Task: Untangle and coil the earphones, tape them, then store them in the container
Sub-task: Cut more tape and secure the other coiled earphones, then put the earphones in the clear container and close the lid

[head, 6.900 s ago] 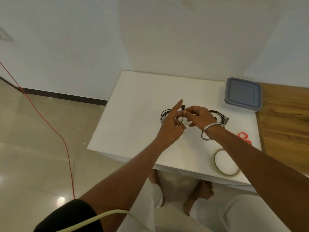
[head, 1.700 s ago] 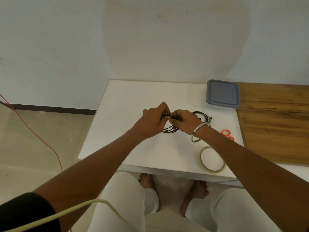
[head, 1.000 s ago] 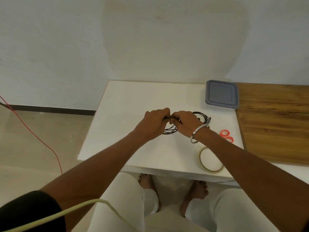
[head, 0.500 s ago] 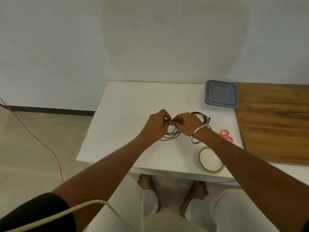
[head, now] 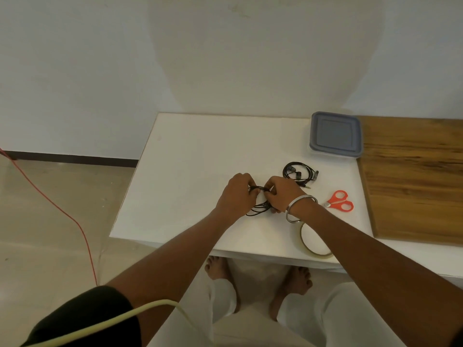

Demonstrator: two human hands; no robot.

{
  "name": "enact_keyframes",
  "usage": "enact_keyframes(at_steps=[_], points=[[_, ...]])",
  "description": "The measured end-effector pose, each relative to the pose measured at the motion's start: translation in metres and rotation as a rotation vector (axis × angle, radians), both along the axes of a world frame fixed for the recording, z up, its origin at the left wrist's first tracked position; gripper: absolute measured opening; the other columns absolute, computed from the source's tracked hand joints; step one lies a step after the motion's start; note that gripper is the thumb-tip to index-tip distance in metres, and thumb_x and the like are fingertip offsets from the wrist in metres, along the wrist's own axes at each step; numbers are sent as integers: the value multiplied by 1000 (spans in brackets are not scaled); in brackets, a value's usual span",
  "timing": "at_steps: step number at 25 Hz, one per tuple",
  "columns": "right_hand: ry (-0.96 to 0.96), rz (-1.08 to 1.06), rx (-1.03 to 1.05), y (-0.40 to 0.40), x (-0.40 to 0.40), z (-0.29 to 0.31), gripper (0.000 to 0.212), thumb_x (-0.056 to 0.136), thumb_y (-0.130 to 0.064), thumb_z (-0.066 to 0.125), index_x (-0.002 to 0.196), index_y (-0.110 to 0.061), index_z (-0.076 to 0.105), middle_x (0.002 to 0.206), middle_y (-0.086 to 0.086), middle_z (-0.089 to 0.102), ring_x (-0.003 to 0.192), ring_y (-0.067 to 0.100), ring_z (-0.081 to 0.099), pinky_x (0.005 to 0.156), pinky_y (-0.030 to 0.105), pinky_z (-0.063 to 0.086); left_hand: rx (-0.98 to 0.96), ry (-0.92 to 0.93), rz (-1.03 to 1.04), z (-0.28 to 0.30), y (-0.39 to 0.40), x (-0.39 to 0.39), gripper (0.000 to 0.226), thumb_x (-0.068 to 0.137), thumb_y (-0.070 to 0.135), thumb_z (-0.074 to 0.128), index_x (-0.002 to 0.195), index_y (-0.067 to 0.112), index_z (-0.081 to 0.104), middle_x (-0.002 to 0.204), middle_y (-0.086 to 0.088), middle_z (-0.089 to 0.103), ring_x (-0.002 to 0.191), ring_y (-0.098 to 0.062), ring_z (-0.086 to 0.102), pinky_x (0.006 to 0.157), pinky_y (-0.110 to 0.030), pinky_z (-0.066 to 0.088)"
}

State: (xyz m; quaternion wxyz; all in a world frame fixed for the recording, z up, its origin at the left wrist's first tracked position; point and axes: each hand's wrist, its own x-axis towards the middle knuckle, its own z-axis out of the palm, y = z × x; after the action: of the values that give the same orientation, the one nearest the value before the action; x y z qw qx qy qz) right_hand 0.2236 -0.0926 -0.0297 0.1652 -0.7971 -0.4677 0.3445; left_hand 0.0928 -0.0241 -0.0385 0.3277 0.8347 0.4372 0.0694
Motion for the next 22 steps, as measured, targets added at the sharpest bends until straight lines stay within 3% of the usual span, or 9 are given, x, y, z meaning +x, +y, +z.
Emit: enact_keyframes(at_steps=[3, 5, 7, 12, 14, 16, 18, 22], points=[[-189, 127, 43, -3, 6, 2, 26, 93, -29, 53, 105, -9, 65, 93, 11, 68, 82, 25, 67, 76, 37, 55, 14, 106, 5, -3, -5, 10, 27, 87, 25, 59, 113, 17, 58, 117, -1, 52, 111, -21, 46, 88, -34, 34], [-330, 132, 113, -7, 14, 7, 30, 93, -37, 47, 96, -15, 67, 92, 5, 62, 82, 23, 64, 70, 35, 53, -75, 80, 34, 5, -1, 19, 34, 85, 26, 56, 119, 24, 55, 123, 3, 49, 116, -18, 42, 91, -35, 29], [-390, 19, 224, -13, 30, 12, 29, 93, -36, 42, 85, -17, 62, 87, 2, 58, 75, 22, 59, 64, 31, 47, -101, 20, 31, 17, 5, 32, 33, 87, 23, 52, 120, 26, 55, 122, 4, 50, 116, -18, 41, 93, -35, 27], [-457, -345, 454, -28, 94, 24, 14, 94, -20, 45, 96, -11, 57, 100, 9, 55, 77, 24, 58, 65, 33, 48, -88, -62, 113, 38, 8, 86, 26, 97, 22, 43, 118, 19, 58, 120, 2, 58, 112, -19, 53, 99, -36, 35], [-462, -469, 479, -32, 120, 25, 14, 92, -16, 50, 102, -8, 54, 107, 13, 52, 84, 27, 57, 69, 32, 46, -159, -102, 111, 38, 9, 107, 27, 99, 22, 42, 122, 17, 55, 116, 0, 61, 106, -21, 58, 100, -40, 43], [-453, -582, 425, -33, 144, 23, 25, 91, -16, 52, 112, -2, 51, 117, 19, 49, 99, 32, 53, 82, 36, 46, -252, -184, 111, 33, 12, 127, 30, 100, 21, 42, 127, 13, 52, 110, -3, 62, 87, -17, 61, 82, -32, 53], [-400, -669, 298, -33, 160, 19, 35, 93, -18, 51, 120, 2, 47, 123, 24, 47, 110, 36, 49, 93, 39, 41, -308, -218, 123, 28, 15, 142, 33, 100, 24, 42, 130, 12, 50, 115, -5, 63, 79, -13, 60, 64, -20, 50], [-184, -751, 257, -29, 171, 12, 34, 96, -18, 48, 121, 6, 49, 120, 25, 56, 108, 38, 56, 84, 35, 44, -404, -234, 141, 18, 17, 166, 40, 100, 29, 45, 135, 11, 48, 125, -11, 63, 106, -26, 65, 93, -38, 53]])
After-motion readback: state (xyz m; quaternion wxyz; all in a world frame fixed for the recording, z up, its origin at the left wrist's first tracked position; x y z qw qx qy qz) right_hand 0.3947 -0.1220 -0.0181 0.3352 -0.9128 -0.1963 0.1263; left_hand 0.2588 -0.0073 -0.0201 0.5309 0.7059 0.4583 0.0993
